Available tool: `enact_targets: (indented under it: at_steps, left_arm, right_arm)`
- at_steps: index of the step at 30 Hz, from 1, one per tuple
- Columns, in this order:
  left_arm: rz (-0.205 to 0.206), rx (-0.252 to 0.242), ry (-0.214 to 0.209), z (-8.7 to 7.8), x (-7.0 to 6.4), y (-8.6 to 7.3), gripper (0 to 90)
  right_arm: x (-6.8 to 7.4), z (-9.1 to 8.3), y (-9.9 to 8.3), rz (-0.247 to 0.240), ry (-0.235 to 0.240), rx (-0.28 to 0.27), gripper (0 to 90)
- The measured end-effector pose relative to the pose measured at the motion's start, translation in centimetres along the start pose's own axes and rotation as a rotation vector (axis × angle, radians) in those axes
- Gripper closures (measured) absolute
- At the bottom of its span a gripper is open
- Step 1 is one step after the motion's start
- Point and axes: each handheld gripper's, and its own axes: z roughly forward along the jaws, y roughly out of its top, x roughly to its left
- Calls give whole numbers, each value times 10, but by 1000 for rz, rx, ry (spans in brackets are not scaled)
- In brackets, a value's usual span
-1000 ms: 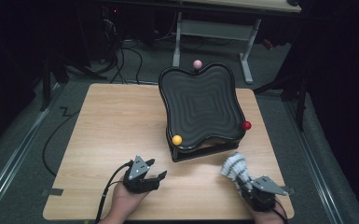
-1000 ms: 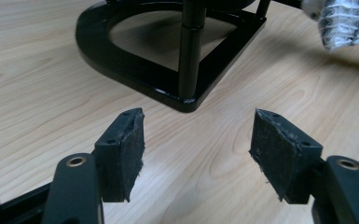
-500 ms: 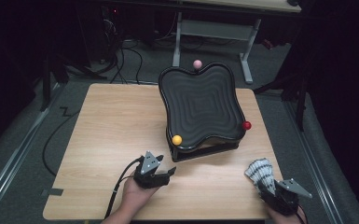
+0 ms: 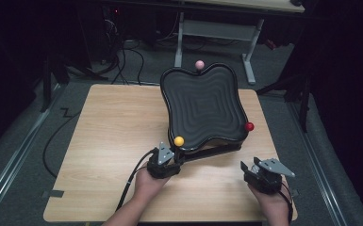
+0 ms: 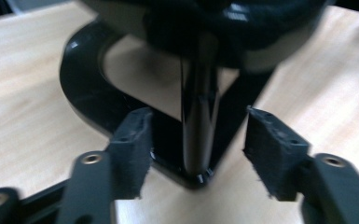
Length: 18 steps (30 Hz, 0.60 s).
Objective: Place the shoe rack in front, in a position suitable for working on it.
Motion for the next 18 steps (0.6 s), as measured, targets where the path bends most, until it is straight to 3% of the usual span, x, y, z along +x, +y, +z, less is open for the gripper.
enact_targets:
  at_steps: [1, 3, 8, 14, 18]
  left_arm:
    - [-7, 1, -11, 3, 1, 2, 532]
    - [-8, 3, 11, 4, 0, 3, 737]
    - [1, 25, 25, -8, -1, -1, 743]
    - [-4, 15, 16, -39, -1, -19, 741]
    - [9, 14, 2, -58, -4, -30, 740]
  right_arm:
    - [2, 4, 2, 2, -1, 0, 459]
    - [3, 12, 3, -7, -4, 17, 471]
    - [1, 28, 5, 11, -14, 70, 504]
    - [9, 52, 7, 35, -7, 100, 506]
    - [18, 61, 9, 35, 20, 85, 541]
